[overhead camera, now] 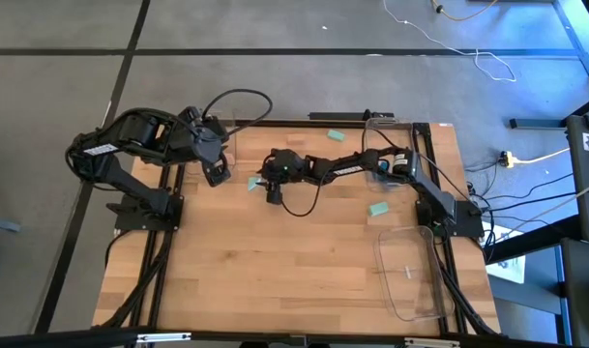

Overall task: Sort & place blocks by color
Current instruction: Put the top left light blue block into the bottom right transparent bin

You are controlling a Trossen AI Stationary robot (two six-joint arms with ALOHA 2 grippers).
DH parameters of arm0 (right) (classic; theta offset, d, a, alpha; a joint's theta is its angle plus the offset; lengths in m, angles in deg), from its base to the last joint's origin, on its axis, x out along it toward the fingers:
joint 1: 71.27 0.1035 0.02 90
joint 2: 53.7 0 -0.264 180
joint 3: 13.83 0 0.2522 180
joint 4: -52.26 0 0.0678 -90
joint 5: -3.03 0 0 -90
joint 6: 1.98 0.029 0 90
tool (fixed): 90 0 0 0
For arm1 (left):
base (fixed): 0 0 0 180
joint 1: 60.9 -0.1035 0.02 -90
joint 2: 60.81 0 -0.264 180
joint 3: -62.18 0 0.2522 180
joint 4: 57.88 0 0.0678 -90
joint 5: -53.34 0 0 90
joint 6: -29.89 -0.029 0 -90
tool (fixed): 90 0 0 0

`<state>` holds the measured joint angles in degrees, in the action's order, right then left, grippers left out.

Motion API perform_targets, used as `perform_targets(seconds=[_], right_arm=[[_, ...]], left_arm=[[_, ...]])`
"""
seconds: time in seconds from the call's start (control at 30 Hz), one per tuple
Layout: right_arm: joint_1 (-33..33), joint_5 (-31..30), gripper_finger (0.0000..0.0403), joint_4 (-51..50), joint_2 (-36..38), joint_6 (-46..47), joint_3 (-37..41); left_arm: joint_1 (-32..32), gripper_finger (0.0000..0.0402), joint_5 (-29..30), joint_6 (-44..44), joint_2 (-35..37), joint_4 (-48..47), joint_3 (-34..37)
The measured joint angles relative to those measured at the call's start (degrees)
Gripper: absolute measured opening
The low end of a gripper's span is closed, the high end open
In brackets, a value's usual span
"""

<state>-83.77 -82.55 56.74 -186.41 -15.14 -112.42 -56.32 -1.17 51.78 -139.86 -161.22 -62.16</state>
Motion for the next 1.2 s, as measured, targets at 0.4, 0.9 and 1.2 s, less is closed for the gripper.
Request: perform_targets(seconds=[0.4, 0.9, 1.2], right_arm=[[-0.5, 1.3, 0.0181, 4.0, -3.3, 0.6, 0.0], [-0.7, 3.2, 0.0145, 4.7, -3.8, 0.6, -0.1], [-0.7, 3.4, 0.0073, 4.7, -3.8, 0.6, -0.1]], left_arm=[[0.0, 0.0072, 0.0, 0.0, 0.0, 0.0, 0.0], [0.0, 0.0072, 0.0, 0.0, 0.0, 0.0, 0.0], [0.0, 0.0072, 0.0, 0.0, 0.0, 0.0, 0.0]])
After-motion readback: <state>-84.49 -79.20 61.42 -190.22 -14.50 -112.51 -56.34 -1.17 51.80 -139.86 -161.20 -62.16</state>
